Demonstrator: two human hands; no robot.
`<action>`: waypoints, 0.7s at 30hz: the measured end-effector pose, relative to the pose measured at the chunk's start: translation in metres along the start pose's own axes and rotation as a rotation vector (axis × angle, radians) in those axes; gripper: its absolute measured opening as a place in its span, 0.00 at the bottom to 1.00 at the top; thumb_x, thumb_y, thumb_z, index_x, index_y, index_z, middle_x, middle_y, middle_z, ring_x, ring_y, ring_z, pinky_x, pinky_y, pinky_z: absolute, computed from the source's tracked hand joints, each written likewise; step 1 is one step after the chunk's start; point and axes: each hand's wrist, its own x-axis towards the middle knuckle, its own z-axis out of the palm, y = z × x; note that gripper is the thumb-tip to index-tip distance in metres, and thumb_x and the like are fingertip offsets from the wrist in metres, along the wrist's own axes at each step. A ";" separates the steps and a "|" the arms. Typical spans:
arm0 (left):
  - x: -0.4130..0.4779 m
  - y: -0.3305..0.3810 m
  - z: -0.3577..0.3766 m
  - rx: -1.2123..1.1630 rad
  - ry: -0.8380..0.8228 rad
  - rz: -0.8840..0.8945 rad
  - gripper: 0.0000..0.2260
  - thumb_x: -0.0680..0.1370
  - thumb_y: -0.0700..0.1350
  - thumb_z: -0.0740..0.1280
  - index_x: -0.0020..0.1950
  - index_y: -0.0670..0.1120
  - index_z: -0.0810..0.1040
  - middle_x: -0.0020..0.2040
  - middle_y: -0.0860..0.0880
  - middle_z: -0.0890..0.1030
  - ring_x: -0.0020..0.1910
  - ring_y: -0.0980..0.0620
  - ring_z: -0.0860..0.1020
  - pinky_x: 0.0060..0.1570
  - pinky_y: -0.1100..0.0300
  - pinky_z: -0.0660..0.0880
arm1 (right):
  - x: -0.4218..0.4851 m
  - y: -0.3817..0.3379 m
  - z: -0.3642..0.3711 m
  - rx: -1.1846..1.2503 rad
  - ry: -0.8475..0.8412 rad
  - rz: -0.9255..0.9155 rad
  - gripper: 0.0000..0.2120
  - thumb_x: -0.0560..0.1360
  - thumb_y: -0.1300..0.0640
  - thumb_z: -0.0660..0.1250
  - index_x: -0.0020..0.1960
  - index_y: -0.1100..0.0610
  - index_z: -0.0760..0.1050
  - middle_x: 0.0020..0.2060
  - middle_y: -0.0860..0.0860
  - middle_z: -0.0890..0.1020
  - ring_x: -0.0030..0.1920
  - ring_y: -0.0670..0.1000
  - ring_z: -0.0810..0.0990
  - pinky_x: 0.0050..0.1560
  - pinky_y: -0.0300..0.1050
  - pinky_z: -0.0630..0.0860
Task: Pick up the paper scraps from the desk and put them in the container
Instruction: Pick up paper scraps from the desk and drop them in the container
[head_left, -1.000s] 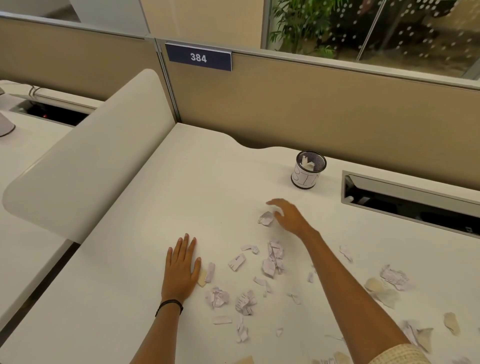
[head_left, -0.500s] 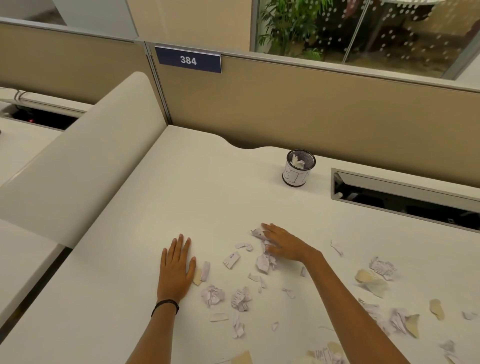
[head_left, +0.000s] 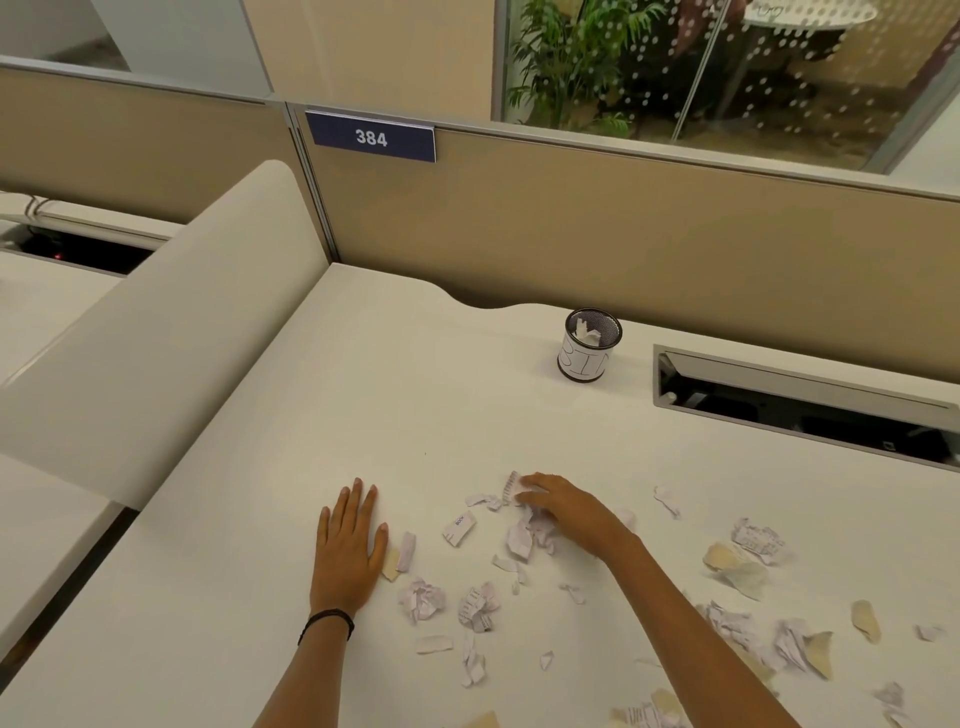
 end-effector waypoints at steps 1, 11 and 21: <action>0.000 0.000 0.000 -0.003 0.001 0.000 0.31 0.76 0.58 0.42 0.76 0.46 0.52 0.77 0.49 0.52 0.76 0.50 0.51 0.75 0.50 0.45 | -0.001 0.000 0.000 -0.013 0.025 0.002 0.21 0.78 0.62 0.60 0.69 0.50 0.68 0.74 0.47 0.62 0.74 0.47 0.60 0.69 0.44 0.66; 0.001 -0.001 0.001 0.001 -0.004 -0.005 0.31 0.76 0.58 0.42 0.76 0.46 0.54 0.77 0.49 0.54 0.76 0.50 0.52 0.75 0.50 0.47 | 0.007 0.003 -0.005 -0.027 0.193 0.082 0.08 0.75 0.65 0.61 0.49 0.60 0.79 0.52 0.53 0.78 0.53 0.52 0.75 0.46 0.43 0.71; 0.001 -0.001 0.001 0.021 -0.001 -0.009 0.30 0.76 0.58 0.41 0.76 0.49 0.53 0.77 0.50 0.52 0.76 0.52 0.49 0.75 0.53 0.43 | 0.047 0.029 -0.082 0.779 0.781 0.495 0.09 0.70 0.71 0.69 0.50 0.66 0.81 0.40 0.55 0.81 0.30 0.35 0.75 0.34 0.20 0.69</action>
